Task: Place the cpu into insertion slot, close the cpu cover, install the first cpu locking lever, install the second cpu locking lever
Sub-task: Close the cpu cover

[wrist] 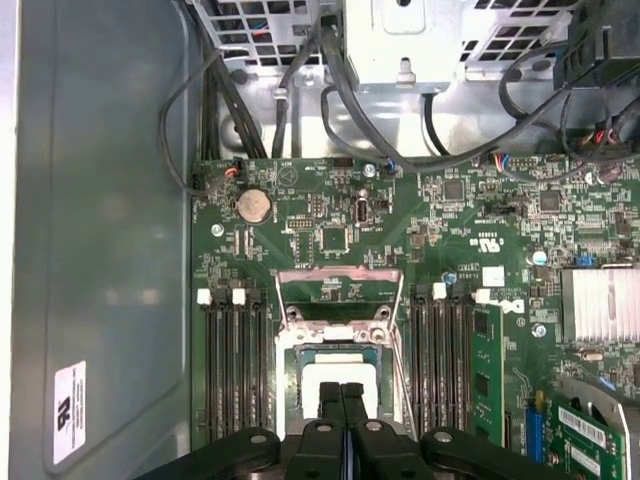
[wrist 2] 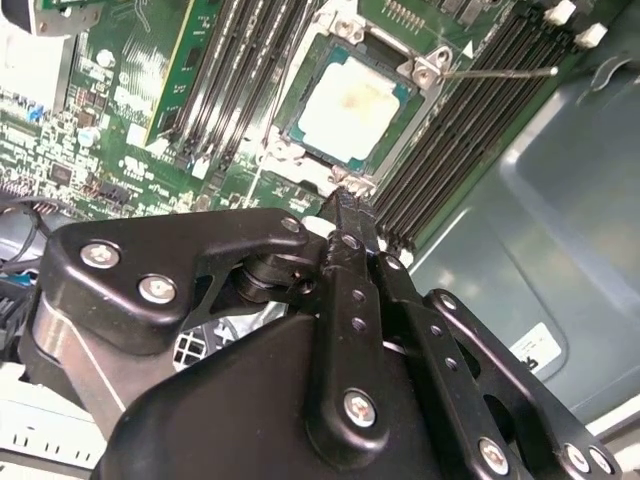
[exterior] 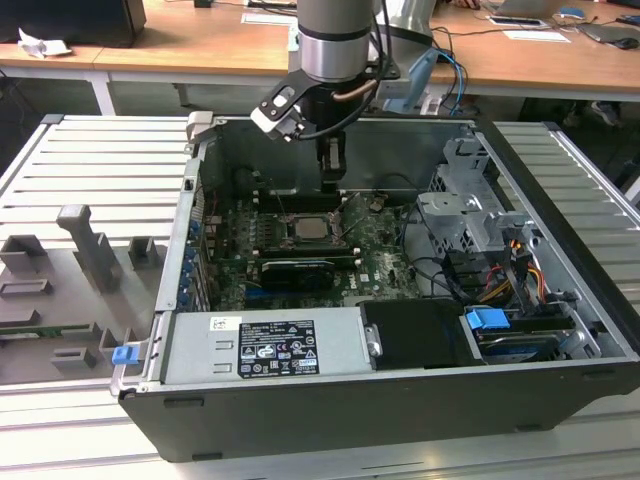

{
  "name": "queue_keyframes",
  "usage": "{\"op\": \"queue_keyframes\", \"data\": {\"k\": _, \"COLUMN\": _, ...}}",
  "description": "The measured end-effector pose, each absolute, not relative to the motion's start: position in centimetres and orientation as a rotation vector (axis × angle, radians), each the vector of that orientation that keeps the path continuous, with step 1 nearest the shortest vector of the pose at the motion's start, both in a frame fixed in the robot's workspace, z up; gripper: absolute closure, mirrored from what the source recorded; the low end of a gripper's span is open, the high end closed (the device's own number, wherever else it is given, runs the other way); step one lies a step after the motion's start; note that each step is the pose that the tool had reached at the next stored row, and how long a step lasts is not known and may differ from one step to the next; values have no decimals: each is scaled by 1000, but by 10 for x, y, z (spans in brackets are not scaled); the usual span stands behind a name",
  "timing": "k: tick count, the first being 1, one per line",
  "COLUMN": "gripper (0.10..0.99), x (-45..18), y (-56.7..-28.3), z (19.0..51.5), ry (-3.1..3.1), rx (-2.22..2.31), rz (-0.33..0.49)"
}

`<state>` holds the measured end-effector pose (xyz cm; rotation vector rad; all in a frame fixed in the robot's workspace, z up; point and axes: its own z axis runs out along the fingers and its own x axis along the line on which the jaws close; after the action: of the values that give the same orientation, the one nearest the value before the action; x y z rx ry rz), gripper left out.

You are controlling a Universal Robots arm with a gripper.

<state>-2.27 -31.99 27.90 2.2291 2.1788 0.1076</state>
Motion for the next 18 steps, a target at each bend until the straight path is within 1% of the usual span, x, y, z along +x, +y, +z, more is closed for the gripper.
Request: {"op": "queue_keyframes", "data": {"k": 18, "gripper": 980, "x": -9, "y": -320, "z": 280, "ry": 2179, "rx": 2229, "rz": 108}}
